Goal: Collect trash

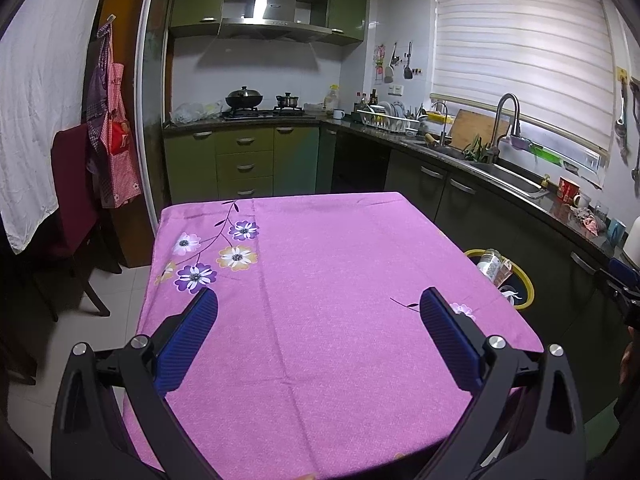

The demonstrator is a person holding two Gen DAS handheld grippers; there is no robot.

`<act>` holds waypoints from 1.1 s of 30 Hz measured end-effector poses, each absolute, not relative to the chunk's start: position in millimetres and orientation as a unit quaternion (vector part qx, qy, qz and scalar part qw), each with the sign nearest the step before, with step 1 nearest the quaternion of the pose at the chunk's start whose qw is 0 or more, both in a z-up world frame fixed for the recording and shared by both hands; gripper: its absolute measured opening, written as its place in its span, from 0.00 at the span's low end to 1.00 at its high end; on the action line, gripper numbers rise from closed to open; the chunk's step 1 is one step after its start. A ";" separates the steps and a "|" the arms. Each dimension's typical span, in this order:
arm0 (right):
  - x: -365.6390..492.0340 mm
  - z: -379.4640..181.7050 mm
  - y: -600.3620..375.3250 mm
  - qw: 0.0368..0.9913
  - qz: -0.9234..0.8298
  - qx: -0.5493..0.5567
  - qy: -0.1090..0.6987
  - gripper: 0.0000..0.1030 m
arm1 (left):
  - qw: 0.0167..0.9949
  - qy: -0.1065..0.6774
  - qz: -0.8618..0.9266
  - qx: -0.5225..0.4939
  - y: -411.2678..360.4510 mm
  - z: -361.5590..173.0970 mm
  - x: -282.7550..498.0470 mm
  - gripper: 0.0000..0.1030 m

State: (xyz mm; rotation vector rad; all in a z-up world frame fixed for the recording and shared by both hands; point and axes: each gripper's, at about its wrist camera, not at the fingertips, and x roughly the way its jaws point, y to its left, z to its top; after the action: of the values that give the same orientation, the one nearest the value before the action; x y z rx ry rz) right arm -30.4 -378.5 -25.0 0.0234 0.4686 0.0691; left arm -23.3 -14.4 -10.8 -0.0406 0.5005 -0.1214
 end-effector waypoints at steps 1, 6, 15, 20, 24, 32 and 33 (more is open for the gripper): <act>-30.2 -25.1 -378.4 0.972 0.034 0.012 0.232 0.95 | 0.967 0.248 -0.060 -0.020 -14.3 -11.2 -23.1 0.94; -30.4 -25.0 -378.4 0.972 0.034 0.011 0.233 0.95 | 0.967 0.248 -0.062 -0.020 -14.3 -11.7 -24.0 0.94; -30.0 -25.1 -377.8 0.972 0.034 0.012 0.233 0.95 | 0.966 0.251 -0.066 -0.016 -16.3 -12.6 -23.0 0.94; -29.7 -25.8 -378.1 0.972 0.035 0.013 0.233 0.95 | 0.965 0.251 -0.068 -0.015 -18.1 -11.7 -22.9 0.94; -28.9 -26.7 -378.4 0.972 0.035 0.014 0.233 0.95 | 0.965 0.251 -0.072 -0.016 -17.7 -11.2 -22.5 0.94; -27.7 -28.0 -378.6 0.971 0.035 0.013 0.235 0.95 | 0.965 0.252 -0.073 -0.016 -18.3 -10.7 -22.2 0.94; -27.4 -28.4 -378.1 0.971 0.035 0.013 0.236 0.95 | 0.965 0.252 -0.072 -0.016 -18.3 -10.7 -22.2 0.94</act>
State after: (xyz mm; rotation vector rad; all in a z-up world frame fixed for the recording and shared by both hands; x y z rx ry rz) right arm -27.4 -378.1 -28.4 0.0260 0.4756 0.0712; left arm -22.2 -18.3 -10.7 -0.0320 0.5096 -0.1457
